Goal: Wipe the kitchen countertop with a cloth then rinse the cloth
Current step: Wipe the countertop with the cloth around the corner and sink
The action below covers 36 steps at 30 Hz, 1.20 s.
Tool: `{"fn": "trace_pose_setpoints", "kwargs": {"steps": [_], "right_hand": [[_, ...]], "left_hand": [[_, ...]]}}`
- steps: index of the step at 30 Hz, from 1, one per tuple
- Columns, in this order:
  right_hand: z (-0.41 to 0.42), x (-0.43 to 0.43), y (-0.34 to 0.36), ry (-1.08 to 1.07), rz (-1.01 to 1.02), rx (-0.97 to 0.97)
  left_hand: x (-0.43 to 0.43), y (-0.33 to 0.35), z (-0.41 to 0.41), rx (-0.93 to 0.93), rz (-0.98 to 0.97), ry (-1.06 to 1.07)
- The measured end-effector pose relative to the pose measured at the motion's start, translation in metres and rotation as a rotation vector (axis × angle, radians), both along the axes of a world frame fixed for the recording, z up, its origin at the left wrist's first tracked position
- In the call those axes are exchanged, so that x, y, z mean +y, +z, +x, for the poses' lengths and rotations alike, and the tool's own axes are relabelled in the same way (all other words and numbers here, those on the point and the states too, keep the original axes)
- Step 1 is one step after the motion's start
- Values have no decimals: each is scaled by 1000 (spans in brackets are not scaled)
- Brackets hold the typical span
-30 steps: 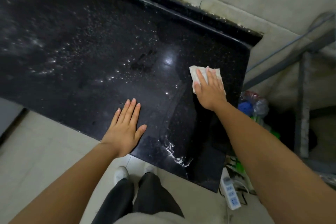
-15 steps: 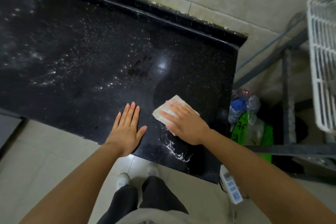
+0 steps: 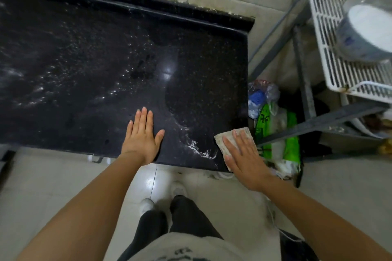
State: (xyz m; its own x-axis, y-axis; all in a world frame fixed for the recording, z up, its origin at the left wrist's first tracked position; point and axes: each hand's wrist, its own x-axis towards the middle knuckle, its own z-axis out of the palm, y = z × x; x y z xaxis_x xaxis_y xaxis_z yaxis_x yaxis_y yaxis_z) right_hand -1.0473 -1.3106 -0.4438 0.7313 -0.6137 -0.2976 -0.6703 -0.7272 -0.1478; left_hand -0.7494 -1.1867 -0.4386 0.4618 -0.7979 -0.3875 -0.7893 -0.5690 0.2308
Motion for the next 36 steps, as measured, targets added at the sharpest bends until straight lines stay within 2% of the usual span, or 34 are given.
{"fn": "trace_pose_setpoints", "kwargs": {"steps": [4,9,11,15,21,24,28,30,33,36], "right_hand": [[-1,24,1,-75,1,-6],[9,32,4,-63,0,44],[26,40,9,-51,-43,9],[80,63,13,32,54,5],[165,86,12,137,-18,1],[176,84,12,205,58,1],[156,54,17,349,-34,36],[139,30,19,249,-38,68],[117,-7,17,-51,-22,162],[114,-27,13,-357,25,125]], "left_hand": [[1,0,1,4,-25,-2],[2,1,2,38,-59,7],[2,4,6,67,-82,4],[17,10,17,32,-173,-1],[50,8,41,-29,-200,240],[60,5,53,-51,-182,341],[69,0,65,-83,-157,318],[74,-3,68,-92,-136,279],[77,-6,66,-54,-116,281],[78,-7,65,-40,-126,285]]}}
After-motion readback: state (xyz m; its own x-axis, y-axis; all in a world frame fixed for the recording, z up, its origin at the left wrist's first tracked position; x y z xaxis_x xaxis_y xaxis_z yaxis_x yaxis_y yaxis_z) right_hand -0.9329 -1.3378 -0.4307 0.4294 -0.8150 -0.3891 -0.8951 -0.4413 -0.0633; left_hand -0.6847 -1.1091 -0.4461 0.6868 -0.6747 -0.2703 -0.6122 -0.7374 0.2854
